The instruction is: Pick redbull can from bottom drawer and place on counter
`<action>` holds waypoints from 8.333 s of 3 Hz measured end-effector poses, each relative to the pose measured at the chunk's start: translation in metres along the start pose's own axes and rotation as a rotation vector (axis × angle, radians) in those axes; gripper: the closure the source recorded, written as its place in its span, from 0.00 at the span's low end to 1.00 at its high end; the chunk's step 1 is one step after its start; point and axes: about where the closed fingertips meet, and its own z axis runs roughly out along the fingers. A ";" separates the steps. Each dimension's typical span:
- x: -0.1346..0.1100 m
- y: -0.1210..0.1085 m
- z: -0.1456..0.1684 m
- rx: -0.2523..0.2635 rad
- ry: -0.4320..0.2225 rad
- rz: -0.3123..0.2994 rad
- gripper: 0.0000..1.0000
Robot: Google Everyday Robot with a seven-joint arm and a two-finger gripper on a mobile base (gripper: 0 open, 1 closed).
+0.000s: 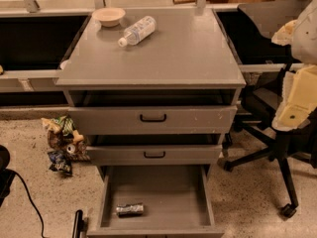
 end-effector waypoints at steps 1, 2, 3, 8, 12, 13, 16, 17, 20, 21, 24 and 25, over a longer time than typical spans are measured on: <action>0.000 0.000 0.000 0.000 0.000 0.000 0.00; -0.006 0.010 0.033 -0.038 -0.057 -0.004 0.00; -0.019 0.032 0.088 -0.101 -0.152 0.000 0.00; -0.083 0.110 0.266 -0.299 -0.378 -0.085 0.00; -0.106 0.148 0.375 -0.441 -0.504 -0.117 0.00; -0.097 0.147 0.421 -0.437 -0.520 -0.150 0.00; -0.096 0.174 0.572 -0.407 -0.612 -0.216 0.00; -0.096 0.174 0.572 -0.407 -0.612 -0.216 0.00; -0.108 0.198 0.732 -0.406 -0.581 -0.193 0.00; -0.122 0.197 0.776 -0.390 -0.596 -0.185 0.00; -0.151 0.213 0.823 -0.377 -0.595 -0.230 0.00; -0.169 0.225 0.847 -0.371 -0.602 -0.258 0.00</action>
Offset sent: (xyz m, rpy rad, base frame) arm 0.0122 0.0372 -0.1050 0.1876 0.0792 0.0898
